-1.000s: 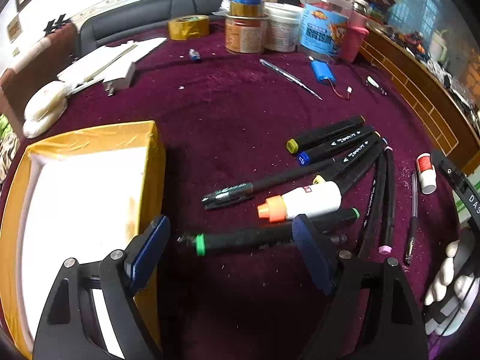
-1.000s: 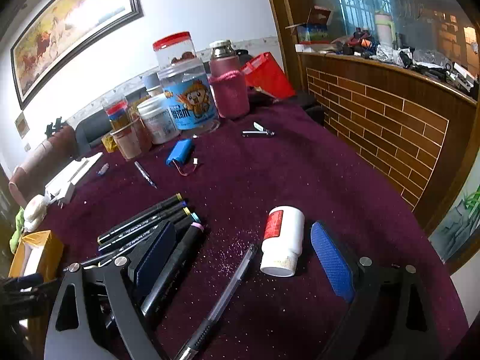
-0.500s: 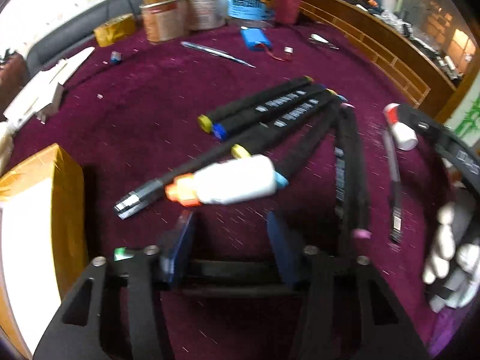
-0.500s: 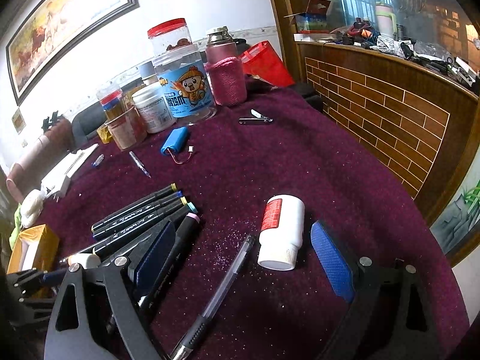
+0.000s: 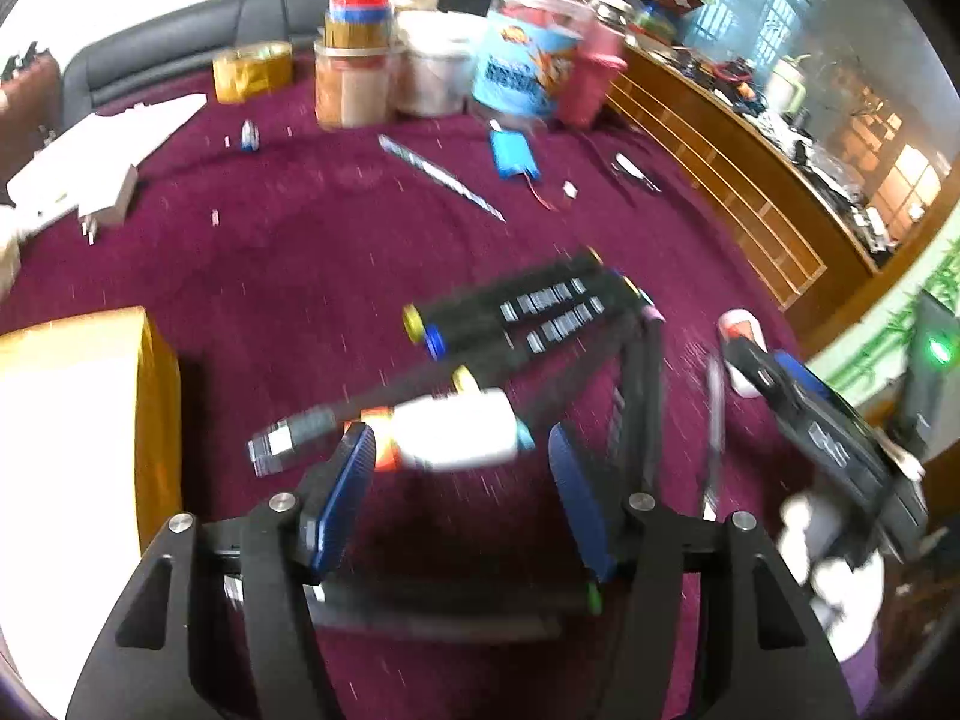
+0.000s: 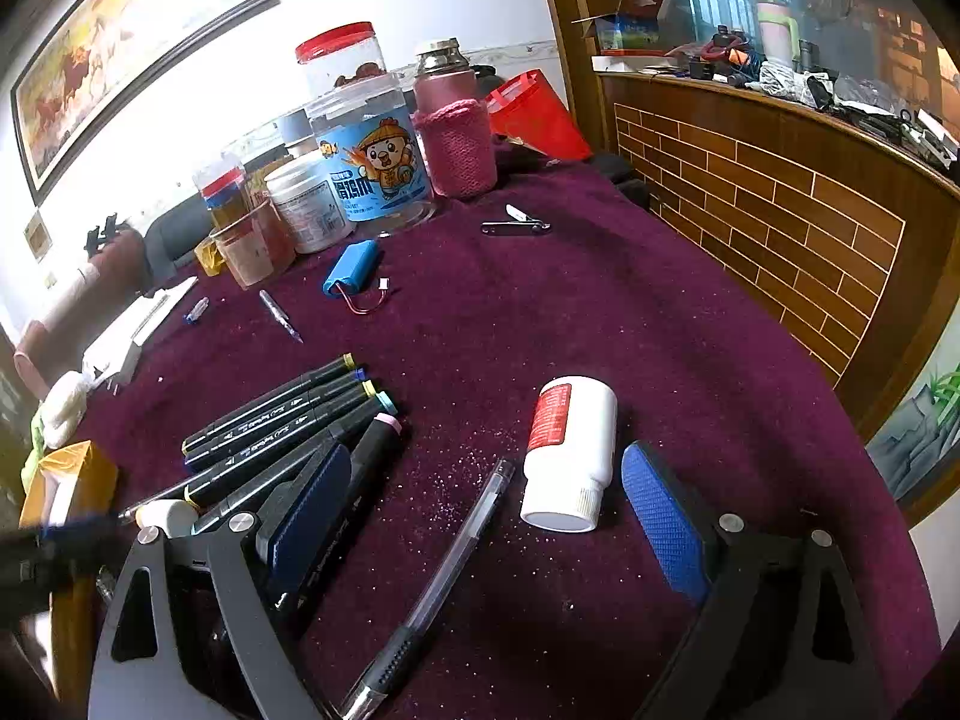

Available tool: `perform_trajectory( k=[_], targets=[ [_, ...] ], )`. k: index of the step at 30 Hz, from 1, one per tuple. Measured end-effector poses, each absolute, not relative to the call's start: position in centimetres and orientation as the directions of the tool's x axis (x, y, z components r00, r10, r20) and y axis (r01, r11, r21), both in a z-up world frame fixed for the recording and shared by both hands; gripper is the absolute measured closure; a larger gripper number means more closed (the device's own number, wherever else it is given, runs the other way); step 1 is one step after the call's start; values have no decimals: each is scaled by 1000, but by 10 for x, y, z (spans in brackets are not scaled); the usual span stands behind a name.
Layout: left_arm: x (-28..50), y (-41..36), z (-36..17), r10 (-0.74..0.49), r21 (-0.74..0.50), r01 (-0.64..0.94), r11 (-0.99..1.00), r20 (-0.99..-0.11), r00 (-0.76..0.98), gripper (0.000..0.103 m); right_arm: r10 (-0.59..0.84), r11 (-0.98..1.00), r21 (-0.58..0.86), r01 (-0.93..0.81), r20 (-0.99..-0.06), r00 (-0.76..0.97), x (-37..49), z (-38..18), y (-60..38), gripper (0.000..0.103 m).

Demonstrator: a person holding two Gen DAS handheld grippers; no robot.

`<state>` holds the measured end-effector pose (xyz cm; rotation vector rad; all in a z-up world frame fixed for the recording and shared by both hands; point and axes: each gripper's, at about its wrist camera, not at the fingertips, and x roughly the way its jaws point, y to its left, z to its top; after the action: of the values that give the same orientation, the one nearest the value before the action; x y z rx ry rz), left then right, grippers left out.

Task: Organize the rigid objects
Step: 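Move the left gripper back to the markers and grasp the orange-capped bottle, then carry the orange-capped bottle to the box with left gripper while right carries the pill bottle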

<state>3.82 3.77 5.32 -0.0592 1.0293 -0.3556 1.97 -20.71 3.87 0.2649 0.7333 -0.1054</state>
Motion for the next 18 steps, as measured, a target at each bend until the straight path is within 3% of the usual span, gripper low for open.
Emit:
perform_trajectory(
  k=[4, 7, 11, 16, 18],
  targets=[
    [68, 29, 40, -246, -138, 243, 960, -831, 499, 39, -14, 963, 189, 193, -680, 733, 21, 37, -207, 14],
    [75, 28, 17, -263, -182, 222, 958, -869, 420, 38, -14, 963, 185, 195, -691, 723, 24, 34, -207, 14],
    [52, 13, 16, -259, -130, 329, 936, -884, 389, 38, -8, 966, 179, 186, -699, 715, 25, 33, -204, 14],
    [34, 20, 27, -372, -252, 345, 904, -862, 345, 38, -6, 966, 181, 186, -700, 714, 25, 33, -205, 14],
    [34, 21, 31, -354, -224, 348, 910, -857, 375, 38, -5, 965, 182, 187, -704, 711, 26, 32, -205, 14]
  ],
)
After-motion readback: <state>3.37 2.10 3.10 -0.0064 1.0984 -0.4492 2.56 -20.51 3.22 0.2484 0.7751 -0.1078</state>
